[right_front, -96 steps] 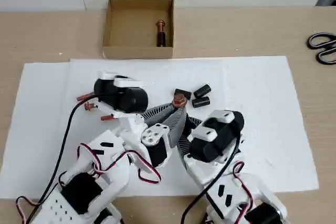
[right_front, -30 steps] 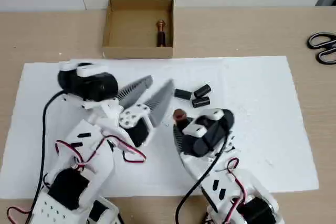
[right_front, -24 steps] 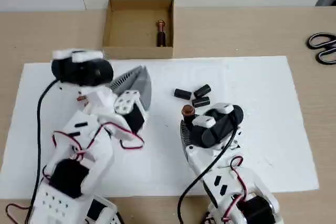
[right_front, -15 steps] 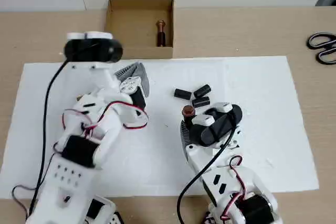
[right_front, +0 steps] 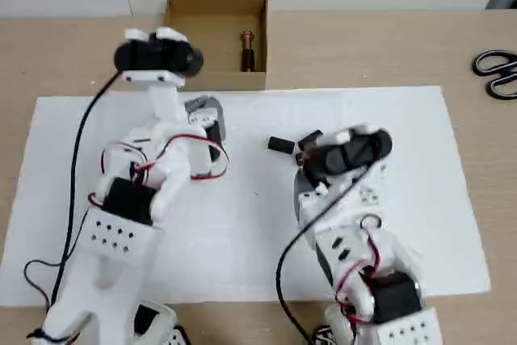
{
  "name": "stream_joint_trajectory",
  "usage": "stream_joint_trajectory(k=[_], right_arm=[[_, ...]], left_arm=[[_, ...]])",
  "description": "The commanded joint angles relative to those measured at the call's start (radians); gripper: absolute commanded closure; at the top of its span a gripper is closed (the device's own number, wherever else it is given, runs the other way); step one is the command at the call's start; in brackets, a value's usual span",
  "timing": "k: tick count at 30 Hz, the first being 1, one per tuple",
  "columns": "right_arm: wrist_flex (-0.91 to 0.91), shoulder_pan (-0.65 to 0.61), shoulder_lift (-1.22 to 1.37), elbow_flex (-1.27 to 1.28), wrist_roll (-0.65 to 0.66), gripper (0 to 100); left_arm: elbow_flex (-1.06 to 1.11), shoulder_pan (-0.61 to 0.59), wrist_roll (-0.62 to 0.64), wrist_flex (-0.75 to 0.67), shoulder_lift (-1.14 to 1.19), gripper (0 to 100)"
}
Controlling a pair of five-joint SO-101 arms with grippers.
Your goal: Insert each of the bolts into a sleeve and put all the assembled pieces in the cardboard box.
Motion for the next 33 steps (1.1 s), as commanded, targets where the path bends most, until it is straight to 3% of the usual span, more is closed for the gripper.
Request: stream_joint_trajectory(k=[1,8,17,33], right_arm=[[-0.068,0.008,0.177,-0.170,-0.009,99.5],[-0.183,0.008,0.473,-0.368,-0.006,99.5],[-0.355,0.008,0.934,-0.712,0.032,99.4],[-0.358,0.005,1.781,-1.565,0.032,99.4]], left_arm=[[-0.162,-0.037,-0.008,0.083,0.069,99],[-0.375,-0.060,-0.009,0.235,0.239,99],[-0.400,-0.055,-0.005,0.308,0.262,99],[-0.398,-0.005,-0.003,0.328,0.262,99]])
